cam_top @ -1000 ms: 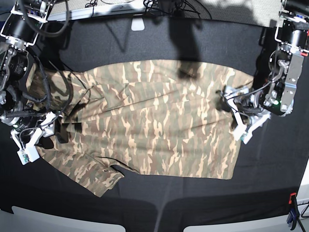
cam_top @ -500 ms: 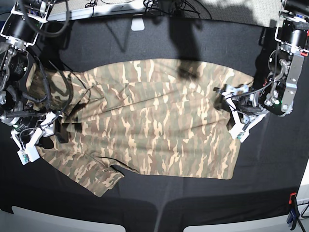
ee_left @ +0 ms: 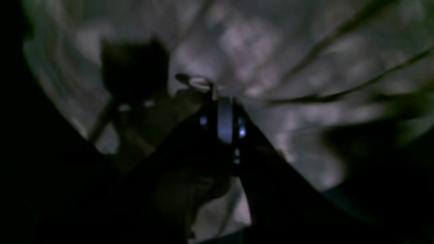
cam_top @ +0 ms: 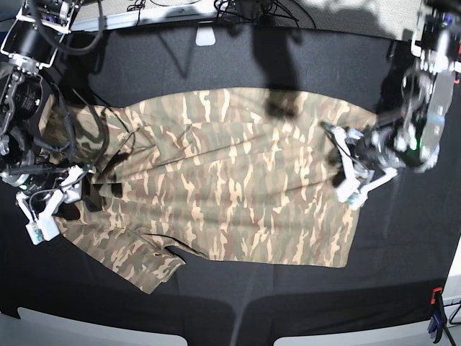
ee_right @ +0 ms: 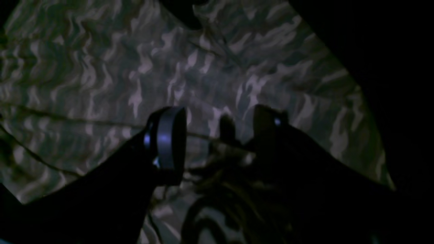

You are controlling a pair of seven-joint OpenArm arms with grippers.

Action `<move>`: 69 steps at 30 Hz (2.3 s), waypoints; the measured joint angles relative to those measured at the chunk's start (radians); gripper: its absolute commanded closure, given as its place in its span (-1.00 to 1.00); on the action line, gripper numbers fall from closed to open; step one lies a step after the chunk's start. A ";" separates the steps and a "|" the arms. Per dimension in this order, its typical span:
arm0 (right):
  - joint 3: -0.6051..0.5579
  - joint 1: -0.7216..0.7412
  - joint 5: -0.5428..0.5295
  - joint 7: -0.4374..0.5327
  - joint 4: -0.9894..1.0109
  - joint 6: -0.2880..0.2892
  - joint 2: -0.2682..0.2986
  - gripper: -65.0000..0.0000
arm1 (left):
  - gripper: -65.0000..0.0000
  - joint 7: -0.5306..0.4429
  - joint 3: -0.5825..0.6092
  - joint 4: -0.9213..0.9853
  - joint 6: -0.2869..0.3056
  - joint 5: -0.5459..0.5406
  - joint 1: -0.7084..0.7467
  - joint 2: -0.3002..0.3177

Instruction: Layout the t-shirt on the table in an organized manner, then fold the t-shirt properly

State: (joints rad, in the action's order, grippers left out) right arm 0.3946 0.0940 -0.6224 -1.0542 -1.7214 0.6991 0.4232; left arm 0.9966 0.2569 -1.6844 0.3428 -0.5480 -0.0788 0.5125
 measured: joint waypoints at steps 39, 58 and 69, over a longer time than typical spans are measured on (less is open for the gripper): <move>0.118 -0.232 0.130 -0.084 0.075 -0.002 0.152 0.07 | 1.00 -0.020 -0.001 -0.268 -0.021 0.213 0.386 0.153; 0.216 -0.244 0.042 -0.070 0.220 -0.003 0.139 0.07 | 1.00 -0.020 -0.001 -0.268 -0.021 0.213 0.386 0.153; 0.217 -0.239 0.068 -0.066 0.221 -0.003 0.078 0.07 | 1.00 -0.020 -0.001 -0.268 -0.021 0.216 0.385 0.143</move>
State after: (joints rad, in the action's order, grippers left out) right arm 0.6113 -0.1448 -0.5541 -1.1198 -1.5002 0.6964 0.5011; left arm 0.9764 0.2562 -1.9526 0.3222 -0.3321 0.3065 0.6556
